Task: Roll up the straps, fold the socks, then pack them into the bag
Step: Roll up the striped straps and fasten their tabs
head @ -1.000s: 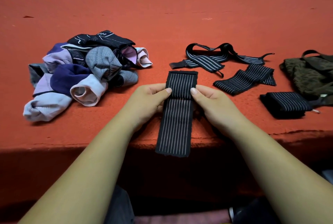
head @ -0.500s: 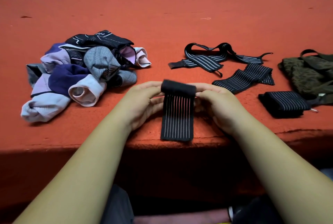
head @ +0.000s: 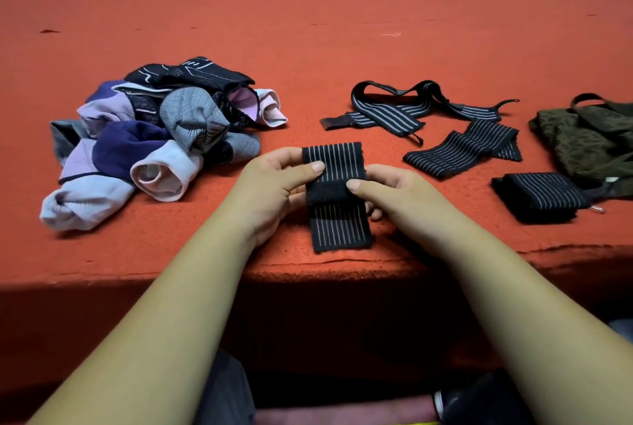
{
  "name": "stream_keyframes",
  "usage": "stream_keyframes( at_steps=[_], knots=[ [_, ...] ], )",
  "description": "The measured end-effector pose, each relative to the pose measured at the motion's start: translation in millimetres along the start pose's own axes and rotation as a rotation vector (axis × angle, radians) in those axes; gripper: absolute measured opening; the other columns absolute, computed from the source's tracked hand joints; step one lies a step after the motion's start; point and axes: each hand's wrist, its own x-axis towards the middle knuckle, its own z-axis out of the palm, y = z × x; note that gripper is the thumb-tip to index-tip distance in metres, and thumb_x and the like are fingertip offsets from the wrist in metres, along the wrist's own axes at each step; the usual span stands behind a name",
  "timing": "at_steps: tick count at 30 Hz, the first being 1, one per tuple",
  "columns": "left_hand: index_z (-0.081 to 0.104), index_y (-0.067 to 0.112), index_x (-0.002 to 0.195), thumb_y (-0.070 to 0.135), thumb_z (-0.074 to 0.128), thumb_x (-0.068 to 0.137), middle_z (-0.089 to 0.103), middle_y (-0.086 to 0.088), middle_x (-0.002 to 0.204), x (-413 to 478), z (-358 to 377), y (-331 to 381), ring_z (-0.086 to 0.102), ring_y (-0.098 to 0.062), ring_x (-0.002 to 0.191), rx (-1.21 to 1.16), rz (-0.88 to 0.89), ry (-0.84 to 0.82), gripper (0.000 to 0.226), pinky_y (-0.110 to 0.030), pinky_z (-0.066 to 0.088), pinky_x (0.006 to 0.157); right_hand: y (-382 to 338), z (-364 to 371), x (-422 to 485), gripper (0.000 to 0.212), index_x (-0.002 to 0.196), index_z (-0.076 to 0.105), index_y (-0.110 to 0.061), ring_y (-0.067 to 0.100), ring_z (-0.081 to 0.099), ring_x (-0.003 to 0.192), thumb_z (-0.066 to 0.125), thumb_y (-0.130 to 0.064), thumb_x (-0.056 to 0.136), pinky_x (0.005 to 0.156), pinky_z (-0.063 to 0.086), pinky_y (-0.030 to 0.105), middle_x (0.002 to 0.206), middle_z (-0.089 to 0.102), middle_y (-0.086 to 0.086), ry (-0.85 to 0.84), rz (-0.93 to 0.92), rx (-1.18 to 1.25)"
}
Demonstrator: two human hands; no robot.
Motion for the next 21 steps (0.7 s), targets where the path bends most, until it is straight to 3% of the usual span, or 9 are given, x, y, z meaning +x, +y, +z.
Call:
stream_keyframes(
  at_steps=[4, 9, 11, 14, 16, 18, 21],
  knots=[
    [0.07, 0.007, 0.124, 0.017, 0.069, 0.1, 0.078, -0.014, 0.118, -2.4, -1.8, 3.2, 0.076, -0.023, 0.093, 0.068, -0.041, -0.058, 0.026, -0.039, 0.061, 0.086, 1.0, 1.7, -0.7, 0.011, 0.102, 0.077, -0.016, 0.005, 0.056, 0.063, 0.068, -0.022, 0.103, 0.063, 0.045, 0.023, 0.078, 0.066, -0.002, 0.076, 0.01, 0.078],
    [0.069, 0.007, 0.124, 0.008, 0.072, 0.097, 0.08, -0.008, 0.103, -3.5, -1.9, -2.5, 0.074, -0.018, 0.084, 0.221, -0.047, -0.086, 0.027, -0.032, 0.06, 0.074, 3.4, 2.1, 1.5, 0.014, 0.11, 0.074, -0.014, 0.009, 0.057, 0.064, 0.067, -0.024, 0.104, 0.06, 0.047, 0.025, 0.08, 0.065, 0.005, 0.133, -0.007, 0.115],
    [0.07, 0.006, 0.123, 0.004, 0.072, 0.096, 0.078, -0.006, 0.098, -1.9, -1.1, -3.6, 0.074, -0.019, 0.088, 0.188, -0.006, -0.043, 0.027, -0.036, 0.062, 0.078, 1.3, 2.4, 1.4, 0.016, 0.116, 0.074, -0.018, 0.009, 0.056, 0.06, 0.066, -0.027, 0.106, 0.059, 0.047, 0.024, 0.076, 0.065, 0.003, 0.128, -0.004, 0.136],
    [0.07, 0.004, 0.125, -0.001, 0.071, 0.095, 0.077, -0.017, 0.116, 1.3, 0.2, -4.1, 0.072, -0.028, 0.104, 0.106, 0.028, 0.002, 0.03, -0.048, 0.059, 0.095, 2.0, 1.6, 3.2, 0.023, 0.128, 0.073, -0.027, 0.012, 0.058, 0.063, 0.063, -0.023, 0.107, 0.061, 0.045, 0.03, 0.076, 0.067, -0.003, 0.109, -0.006, 0.202],
    [0.069, 0.001, 0.125, -0.008, 0.065, 0.096, 0.076, -0.018, 0.119, 2.2, 2.4, -3.8, 0.073, -0.028, 0.107, 0.026, 0.023, 0.008, 0.031, -0.043, 0.06, 0.096, 4.5, -0.3, 4.9, 0.029, 0.13, 0.073, -0.029, 0.015, 0.059, 0.067, 0.06, -0.017, 0.107, 0.063, 0.043, 0.033, 0.083, 0.067, 0.002, 0.096, 0.007, 0.284],
    [0.07, -0.002, 0.123, -0.011, 0.057, 0.097, 0.077, -0.017, 0.114, 2.2, 4.2, -1.7, 0.074, -0.024, 0.104, -0.044, -0.015, 0.007, 0.03, -0.032, 0.063, 0.089, 4.1, -2.6, 5.5, 0.032, 0.128, 0.075, -0.021, 0.016, 0.062, 0.071, 0.055, -0.009, 0.106, 0.064, 0.044, 0.031, 0.09, 0.072, 0.003, 0.093, 0.024, 0.401],
    [0.071, -0.006, 0.123, -0.001, 0.056, 0.102, 0.077, -0.017, 0.108, 2.4, 7.5, 0.5, 0.074, -0.022, 0.094, -0.071, -0.1, 0.029, 0.027, -0.029, 0.063, 0.079, 0.2, -5.0, 3.3, 0.036, 0.119, 0.078, -0.011, 0.017, 0.066, 0.077, 0.045, -0.002, 0.105, 0.067, 0.047, 0.031, 0.101, 0.079, 0.005, 0.093, 0.054, 0.527]
  ],
)
